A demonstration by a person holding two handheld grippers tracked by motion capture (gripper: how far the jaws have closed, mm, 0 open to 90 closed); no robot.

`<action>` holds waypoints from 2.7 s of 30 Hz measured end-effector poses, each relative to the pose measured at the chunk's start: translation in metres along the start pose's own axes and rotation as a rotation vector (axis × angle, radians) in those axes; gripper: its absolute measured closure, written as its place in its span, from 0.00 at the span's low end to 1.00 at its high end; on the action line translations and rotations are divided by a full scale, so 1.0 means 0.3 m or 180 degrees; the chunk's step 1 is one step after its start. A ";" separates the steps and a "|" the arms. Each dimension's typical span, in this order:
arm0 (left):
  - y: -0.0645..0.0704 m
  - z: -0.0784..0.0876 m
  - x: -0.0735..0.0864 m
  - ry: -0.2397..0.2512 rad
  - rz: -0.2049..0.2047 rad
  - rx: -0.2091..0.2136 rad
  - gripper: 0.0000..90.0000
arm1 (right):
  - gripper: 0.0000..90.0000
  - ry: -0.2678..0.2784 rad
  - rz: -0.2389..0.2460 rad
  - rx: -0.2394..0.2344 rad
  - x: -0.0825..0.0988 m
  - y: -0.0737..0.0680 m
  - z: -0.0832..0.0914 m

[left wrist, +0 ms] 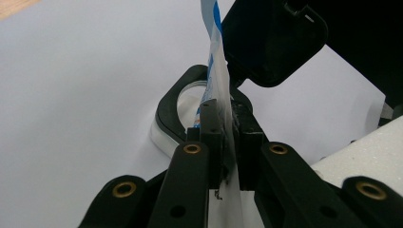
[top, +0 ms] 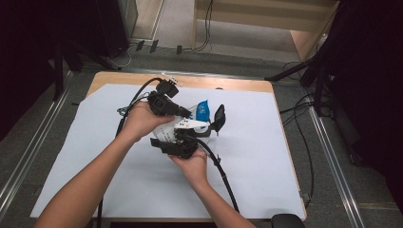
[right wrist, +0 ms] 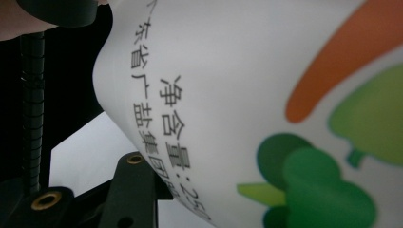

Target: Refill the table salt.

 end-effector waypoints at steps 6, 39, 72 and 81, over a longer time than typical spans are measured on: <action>-0.003 0.001 0.001 -0.0023 0.0008 -0.0002 0.96 | 0.62 -0.0031 0.0001 -0.0027 -0.001 -0.003 -0.003; 0.004 -0.001 -0.017 -0.0084 0.0039 -0.0024 0.96 | 0.60 -0.0030 0.0010 -0.0082 -0.015 -0.010 0.000; 0.014 0.008 -0.014 0.0036 0.0040 0.0006 0.96 | 0.72 0.0019 -0.0038 -0.0022 -0.015 -0.002 0.000; 0.016 0.012 -0.012 0.0038 0.0025 0.0042 0.95 | 0.72 0.0024 0.0011 -0.0026 -0.017 -0.003 0.008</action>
Point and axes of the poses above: each handheld gripper's, and its own axes: z roughly backward along the jaws, x roughly out of its underside, y roughly to its right, the point moved 4 cm from there along -z, roughly forward along the jaws, and after that the axes turned 8 degrees about y, right-handed, at the moved point
